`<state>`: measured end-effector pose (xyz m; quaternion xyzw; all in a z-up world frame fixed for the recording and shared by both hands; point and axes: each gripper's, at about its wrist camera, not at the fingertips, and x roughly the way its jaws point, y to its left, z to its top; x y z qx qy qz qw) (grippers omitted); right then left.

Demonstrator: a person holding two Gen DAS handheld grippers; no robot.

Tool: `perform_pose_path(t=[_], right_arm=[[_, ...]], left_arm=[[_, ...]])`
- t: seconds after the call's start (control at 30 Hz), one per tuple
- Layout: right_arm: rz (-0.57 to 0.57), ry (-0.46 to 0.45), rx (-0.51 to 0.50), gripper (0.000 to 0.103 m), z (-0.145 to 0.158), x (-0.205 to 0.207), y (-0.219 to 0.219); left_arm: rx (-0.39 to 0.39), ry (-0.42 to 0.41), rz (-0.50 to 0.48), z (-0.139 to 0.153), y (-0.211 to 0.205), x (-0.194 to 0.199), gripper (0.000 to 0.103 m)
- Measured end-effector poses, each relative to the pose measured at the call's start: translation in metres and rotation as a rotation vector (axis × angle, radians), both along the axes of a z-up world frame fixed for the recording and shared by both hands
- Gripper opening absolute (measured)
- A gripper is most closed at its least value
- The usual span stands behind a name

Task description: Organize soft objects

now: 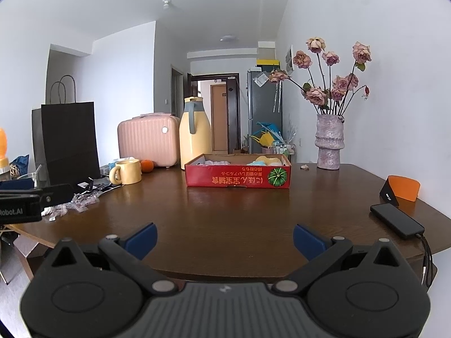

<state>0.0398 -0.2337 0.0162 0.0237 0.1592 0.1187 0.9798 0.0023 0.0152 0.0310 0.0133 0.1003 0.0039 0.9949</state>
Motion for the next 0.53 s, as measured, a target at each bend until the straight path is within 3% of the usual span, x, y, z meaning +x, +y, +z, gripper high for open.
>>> perform_pose_path(t=[0.53], right_arm=[[-0.004, 0.0, 0.001, 0.103, -0.0003, 0.0011, 0.0002]], left_arm=[[0.023, -0.017, 0.004, 0.0014, -0.0014, -0.0022, 0.103]])
